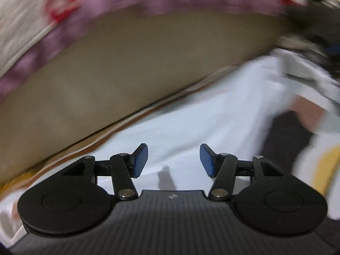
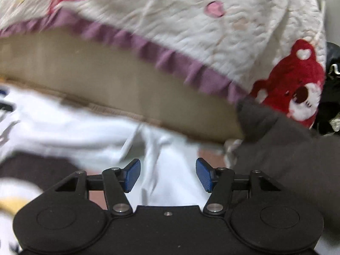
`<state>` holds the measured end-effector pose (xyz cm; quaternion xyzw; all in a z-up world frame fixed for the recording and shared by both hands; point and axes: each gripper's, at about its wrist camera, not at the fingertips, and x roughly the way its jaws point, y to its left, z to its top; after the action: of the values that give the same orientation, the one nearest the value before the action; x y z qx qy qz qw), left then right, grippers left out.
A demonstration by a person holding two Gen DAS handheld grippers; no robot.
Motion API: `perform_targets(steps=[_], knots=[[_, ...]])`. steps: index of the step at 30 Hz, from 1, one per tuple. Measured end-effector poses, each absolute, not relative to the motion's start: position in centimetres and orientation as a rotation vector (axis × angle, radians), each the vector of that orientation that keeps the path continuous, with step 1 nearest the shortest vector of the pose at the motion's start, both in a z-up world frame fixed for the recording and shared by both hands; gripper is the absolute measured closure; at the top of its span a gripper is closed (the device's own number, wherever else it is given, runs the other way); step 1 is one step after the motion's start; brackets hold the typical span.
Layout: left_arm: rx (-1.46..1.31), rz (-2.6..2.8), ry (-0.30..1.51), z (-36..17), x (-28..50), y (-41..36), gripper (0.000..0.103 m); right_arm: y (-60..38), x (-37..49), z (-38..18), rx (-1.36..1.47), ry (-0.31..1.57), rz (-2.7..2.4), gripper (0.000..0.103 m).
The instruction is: Fold clothes
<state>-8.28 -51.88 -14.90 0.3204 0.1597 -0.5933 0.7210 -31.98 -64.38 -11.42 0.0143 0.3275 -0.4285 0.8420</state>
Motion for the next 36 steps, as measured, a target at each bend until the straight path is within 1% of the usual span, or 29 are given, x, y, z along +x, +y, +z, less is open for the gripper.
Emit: perform_targets(steps=[4,5,6,7,9,11,13,15,17,19,22,25,27,29,30,31,32,33,36], knots=[[0.766,-1.390,0.328,-16.3,-12.1,-52.4,0.049,-66.9,-30.6,-13.7,0.101,0.740,-0.931,0.039],[0.762,-1.381,0.343,-16.4,-12.1,-52.4,0.049,-68.0,-29.9,-14.3,0.110,0.763,-0.930,0.043],[0.759,-1.372,0.359,-16.6,-12.2,-52.4,0.049,-68.6,-28.8,-14.8,0.040,0.826,-0.939,0.052],[0.751,-1.364,0.378,-16.7,-12.1,-52.4,0.049,-69.1,-27.7,-15.2,-0.041,0.892,-0.947,0.098],[0.713,-1.353,0.432,-16.6,-11.2,-52.3,0.049,-69.6,-26.5,-13.5,-0.195,0.948,-0.929,0.098],[0.677,-1.345,0.484,-16.6,-10.4,-52.1,0.049,-69.6,-26.5,-10.0,-0.331,0.930,-0.950,0.099],[0.675,-1.375,0.520,-16.7,-9.9,-51.5,0.047,-69.5,-27.2,-6.8,-0.571,0.921,-0.978,0.099],[0.686,-1.401,0.525,-16.8,-9.6,-51.1,0.046,-69.4,-28.0,-4.8,-0.814,0.929,-0.979,0.099],[0.681,-1.419,0.545,-16.7,-9.1,-50.5,0.045,-70.0,-28.9,-4.3,-0.945,0.975,-0.944,0.099],[0.647,-1.428,0.594,-16.5,-8.4,-50.2,0.045,-70.8,-29.8,-4.4,-0.971,1.040,-0.886,0.099],[0.585,-1.435,0.654,-16.3,-7.6,-49.7,0.045,-70.9,-31.2,-6.5,-1.017,1.130,-0.815,0.099],[0.523,-1.471,0.718,-16.5,-7.0,-49.7,0.042,-71.8,-32.0,-8.1,-0.933,1.169,-0.817,0.099],[0.493,-1.503,0.777,-16.4,-6.8,-48.9,0.041,-72.1,-32.6,-9.0,-0.929,1.182,-0.844,0.098],[0.468,-1.518,0.828,-16.1,-6.7,-47.5,0.041,-71.9,-33.0,-9.5,-0.903,1.225,-0.863,0.088],[0.480,-1.467,0.807,-15.7,-6.5,-46.0,0.041,-71.6,-33.0,-9.4,-0.890,1.229,-0.864,0.081],[0.490,-1.415,0.787,-15.3,-6.2,-44.5,0.041,-71.0,-33.0,-9.1,-0.878,1.224,-0.876,0.059],[0.500,-1.363,0.766,-14.9,-6.0,-43.1,0.041,-70.5,-33.0,-8.7,-0.867,1.217,-0.890,0.041],[0.510,-1.312,0.745,-14.4,-5.7,-41.6,0.041,-69.6,-33.1,-8.1,-0.857,1.198,-0.891,0.037],[0.537,-1.157,0.683,-13.2,-5.0,-37.1,0.041,-67.6,-32.8,-5.7,-0.681,1.149,-0.891,0.037]])
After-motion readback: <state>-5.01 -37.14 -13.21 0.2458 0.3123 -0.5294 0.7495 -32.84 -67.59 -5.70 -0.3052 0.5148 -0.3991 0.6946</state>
